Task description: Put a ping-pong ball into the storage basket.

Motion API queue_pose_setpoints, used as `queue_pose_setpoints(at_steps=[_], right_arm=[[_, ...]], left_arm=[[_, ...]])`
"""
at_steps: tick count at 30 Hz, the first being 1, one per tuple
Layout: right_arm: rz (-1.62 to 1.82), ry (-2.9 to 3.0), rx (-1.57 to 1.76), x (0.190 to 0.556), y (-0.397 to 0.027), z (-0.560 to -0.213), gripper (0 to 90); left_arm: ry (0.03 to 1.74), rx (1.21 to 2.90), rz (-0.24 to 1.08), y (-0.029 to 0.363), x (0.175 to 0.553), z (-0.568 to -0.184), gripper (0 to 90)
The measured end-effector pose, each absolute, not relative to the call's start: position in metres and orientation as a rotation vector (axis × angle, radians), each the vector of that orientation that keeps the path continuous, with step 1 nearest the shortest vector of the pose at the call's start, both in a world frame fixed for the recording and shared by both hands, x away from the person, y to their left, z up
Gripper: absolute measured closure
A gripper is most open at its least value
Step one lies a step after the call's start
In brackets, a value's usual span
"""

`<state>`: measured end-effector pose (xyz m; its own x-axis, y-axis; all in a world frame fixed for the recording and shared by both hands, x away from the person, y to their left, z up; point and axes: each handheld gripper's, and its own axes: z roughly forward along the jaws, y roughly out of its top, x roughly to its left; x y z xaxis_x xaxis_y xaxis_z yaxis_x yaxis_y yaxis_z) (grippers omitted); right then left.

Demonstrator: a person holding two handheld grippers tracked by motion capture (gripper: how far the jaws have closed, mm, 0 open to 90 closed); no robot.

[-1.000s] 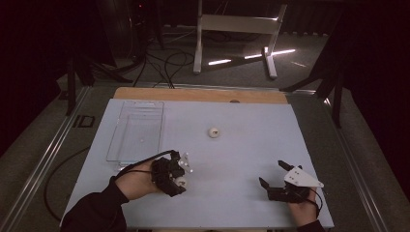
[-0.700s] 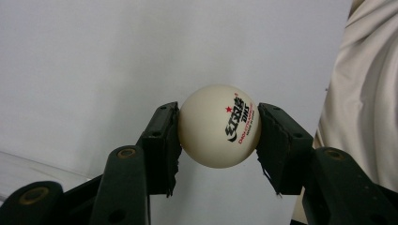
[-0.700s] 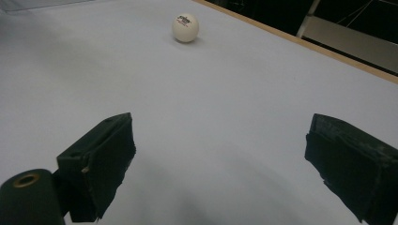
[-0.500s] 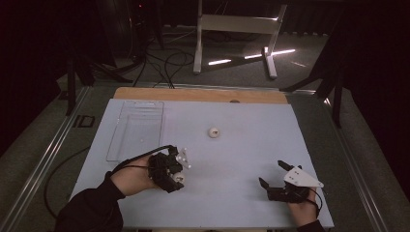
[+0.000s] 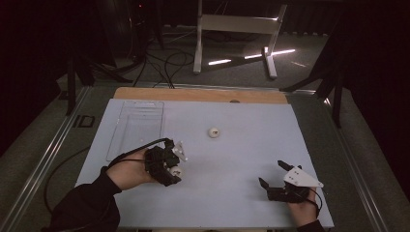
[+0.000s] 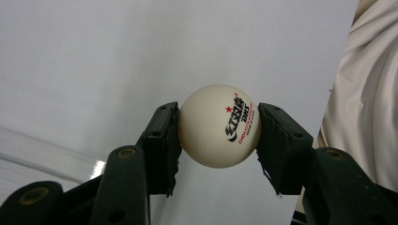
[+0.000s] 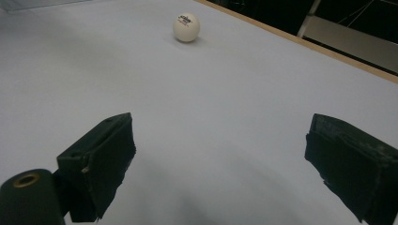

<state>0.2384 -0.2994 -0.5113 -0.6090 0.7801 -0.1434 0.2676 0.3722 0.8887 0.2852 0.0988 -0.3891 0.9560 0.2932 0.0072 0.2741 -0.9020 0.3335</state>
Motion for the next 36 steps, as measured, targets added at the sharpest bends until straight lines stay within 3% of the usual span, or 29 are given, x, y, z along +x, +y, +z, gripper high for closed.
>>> queue_pose_setpoints(at_steps=[36], right_arm=[[1.195,2.079,0.893,0.239,-0.299,-0.512,8.5]], left_arm=[[0.586,2.702,0.162,0.131,0.325,-0.355,52.2]])
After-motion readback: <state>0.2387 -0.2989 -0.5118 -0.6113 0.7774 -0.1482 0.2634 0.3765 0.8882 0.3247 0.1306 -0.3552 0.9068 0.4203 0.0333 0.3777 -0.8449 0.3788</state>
